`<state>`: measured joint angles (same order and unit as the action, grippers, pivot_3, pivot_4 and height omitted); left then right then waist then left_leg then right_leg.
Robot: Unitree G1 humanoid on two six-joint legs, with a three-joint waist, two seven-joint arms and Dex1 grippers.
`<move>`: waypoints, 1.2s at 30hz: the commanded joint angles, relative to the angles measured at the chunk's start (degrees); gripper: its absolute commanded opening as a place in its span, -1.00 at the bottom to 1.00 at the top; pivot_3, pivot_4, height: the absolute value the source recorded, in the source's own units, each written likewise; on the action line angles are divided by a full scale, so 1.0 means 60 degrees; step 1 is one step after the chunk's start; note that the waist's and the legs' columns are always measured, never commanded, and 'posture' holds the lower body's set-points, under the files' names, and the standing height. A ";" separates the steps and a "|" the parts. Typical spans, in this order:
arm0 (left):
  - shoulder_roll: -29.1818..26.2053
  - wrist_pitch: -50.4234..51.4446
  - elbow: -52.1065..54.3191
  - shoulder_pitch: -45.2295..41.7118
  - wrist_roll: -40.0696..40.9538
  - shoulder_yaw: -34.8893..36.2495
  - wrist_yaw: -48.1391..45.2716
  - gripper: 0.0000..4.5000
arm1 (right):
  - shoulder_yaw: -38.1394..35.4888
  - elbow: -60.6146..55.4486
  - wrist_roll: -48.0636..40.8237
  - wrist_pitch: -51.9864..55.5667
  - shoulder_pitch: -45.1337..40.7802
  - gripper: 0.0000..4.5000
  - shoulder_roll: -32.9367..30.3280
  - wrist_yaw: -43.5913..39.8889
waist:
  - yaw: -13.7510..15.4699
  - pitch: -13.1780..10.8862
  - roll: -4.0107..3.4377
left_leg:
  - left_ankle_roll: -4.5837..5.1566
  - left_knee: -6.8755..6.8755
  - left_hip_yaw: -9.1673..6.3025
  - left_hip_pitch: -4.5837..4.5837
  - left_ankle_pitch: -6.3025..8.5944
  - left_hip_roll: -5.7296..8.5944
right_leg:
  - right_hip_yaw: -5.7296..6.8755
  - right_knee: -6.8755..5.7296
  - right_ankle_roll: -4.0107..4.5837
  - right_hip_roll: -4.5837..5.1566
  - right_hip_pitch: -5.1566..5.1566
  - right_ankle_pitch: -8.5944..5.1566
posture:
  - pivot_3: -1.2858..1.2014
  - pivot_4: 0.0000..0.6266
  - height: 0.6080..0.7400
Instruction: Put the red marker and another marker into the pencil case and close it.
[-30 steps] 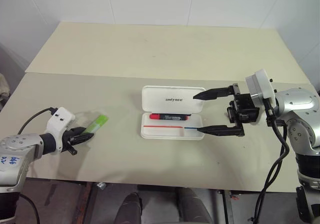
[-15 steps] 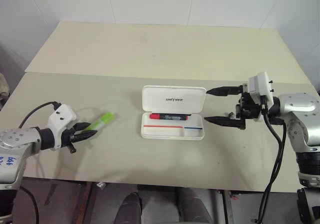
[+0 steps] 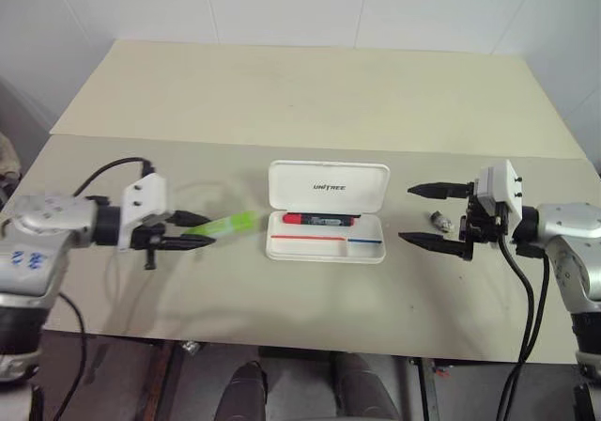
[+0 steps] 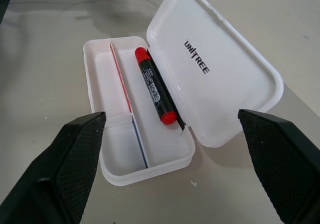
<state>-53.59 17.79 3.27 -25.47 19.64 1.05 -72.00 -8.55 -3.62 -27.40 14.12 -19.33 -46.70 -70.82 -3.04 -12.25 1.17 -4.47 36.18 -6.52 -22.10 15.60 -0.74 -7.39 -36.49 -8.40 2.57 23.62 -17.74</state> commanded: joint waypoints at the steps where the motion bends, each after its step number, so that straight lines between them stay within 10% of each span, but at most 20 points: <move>1: 0.0415 0.0120 -0.0120 -0.0887 -0.0043 -0.0590 -0.0255 -0.51 | -0.0588 -0.0779 -0.0331 0.0120 0.0418 1.00 -0.0055 0.0402 | 0.0002 0.0000 0.0001 | 0.0000 0.0002 0.0000 0.0000 0.0000 0.0000 | 0.0000 -0.0001 -0.0001 -0.0001 -0.0001 0.0000 | 0.03 -0.52 1.00; 36: 0.3778 -0.2095 -0.3911 -0.3643 -0.2147 -0.3021 -0.1132 -0.51 | -0.1959 -0.3725 -0.1082 0.0673 0.3446 1.00 0.0179 0.2895 | 0.0213 -0.0004 0.0017 | 0.0009 0.0046 -0.0005 0.0003 -0.0012 0.0009 | -0.0009 -0.0018 -0.0019 -0.0008 -0.0023 0.0012 | 0.03 -0.52 1.00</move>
<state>-31.16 6.17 -20.88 -45.41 6.69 -17.34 -78.29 -18.49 -24.11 -32.90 18.60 1.11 -46.08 -54.04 -1.77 -12.27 1.28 -4.42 36.46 -6.55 -22.08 15.52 -0.69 -7.44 -36.61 -8.52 2.52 23.48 -17.67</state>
